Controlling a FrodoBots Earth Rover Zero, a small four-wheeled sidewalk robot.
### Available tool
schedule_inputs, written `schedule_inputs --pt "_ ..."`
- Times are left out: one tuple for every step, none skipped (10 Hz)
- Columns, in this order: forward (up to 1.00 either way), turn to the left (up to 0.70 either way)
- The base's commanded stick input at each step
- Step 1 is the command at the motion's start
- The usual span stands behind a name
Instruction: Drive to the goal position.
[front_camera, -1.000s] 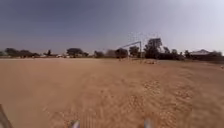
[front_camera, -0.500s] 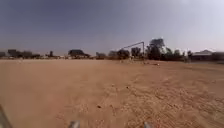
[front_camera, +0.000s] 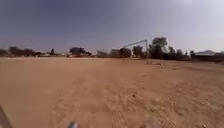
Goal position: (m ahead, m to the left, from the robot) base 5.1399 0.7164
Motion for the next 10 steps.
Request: schedule_inputs --pt "1.00 0.00" --pt "1.00 0.00" --pt "1.00 0.00" --pt "1.00 0.00" --pt "1.00 0.00" --pt "1.00 0.00" --pt "1.00 0.00" --pt "1.00 0.00" --pt "1.00 -0.04" --pt "1.00 -0.05"
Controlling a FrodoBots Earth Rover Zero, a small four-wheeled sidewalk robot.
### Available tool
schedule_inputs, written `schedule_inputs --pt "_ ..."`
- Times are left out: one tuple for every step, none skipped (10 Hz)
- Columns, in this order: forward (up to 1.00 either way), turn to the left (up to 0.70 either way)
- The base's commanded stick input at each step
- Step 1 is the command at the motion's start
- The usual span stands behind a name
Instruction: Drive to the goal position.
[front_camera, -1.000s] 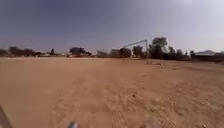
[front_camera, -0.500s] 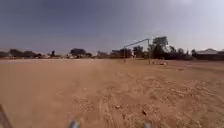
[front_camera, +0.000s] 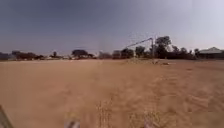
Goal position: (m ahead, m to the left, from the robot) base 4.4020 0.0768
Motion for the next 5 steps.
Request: schedule_inputs --pt "1.00 -0.07" --pt "1.00 -0.27" --pt "1.00 -0.34" --pt "1.00 0.00" --pt "1.00 0.00"
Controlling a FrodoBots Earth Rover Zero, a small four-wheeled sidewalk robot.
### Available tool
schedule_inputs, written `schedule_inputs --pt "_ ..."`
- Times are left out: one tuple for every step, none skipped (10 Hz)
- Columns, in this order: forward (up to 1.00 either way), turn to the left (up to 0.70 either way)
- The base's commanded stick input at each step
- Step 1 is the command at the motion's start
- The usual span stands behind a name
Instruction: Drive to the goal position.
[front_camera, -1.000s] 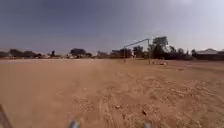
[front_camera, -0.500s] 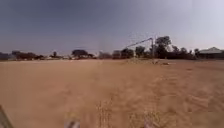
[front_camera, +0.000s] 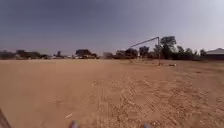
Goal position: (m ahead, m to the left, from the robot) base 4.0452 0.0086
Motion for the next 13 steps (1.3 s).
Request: schedule_inputs --pt "1.00 0.00" --pt "1.00 0.00" --pt "1.00 0.00" --pt "1.00 0.00" --pt "1.00 0.00" --pt "1.00 0.00" --pt "1.00 0.00" --pt "1.00 0.00" --pt "1.00 0.00" --pt "1.00 0.00" --pt "1.00 0.00" --pt "1.00 0.00" --pt "1.00 0.00"
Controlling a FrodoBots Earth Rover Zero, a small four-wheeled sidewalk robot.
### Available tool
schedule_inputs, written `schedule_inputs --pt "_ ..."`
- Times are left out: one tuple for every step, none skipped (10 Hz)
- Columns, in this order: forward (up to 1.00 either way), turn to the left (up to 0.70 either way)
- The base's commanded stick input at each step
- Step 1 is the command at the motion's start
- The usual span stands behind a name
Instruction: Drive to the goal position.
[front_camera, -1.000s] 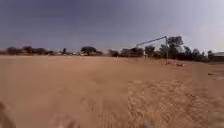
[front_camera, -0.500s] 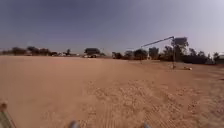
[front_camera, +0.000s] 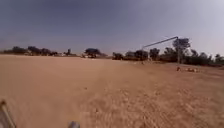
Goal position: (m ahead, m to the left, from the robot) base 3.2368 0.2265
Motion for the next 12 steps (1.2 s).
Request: schedule_inputs --pt "1.00 0.00" --pt "1.00 0.00" --pt "1.00 -0.28" --pt "1.00 -0.36" --pt "1.00 -0.35" --pt "1.00 -0.31" --pt "1.00 0.00" --pt "1.00 0.00" --pt "1.00 0.00" --pt "1.00 0.00" --pt "1.00 0.00" --pt "1.00 0.00"
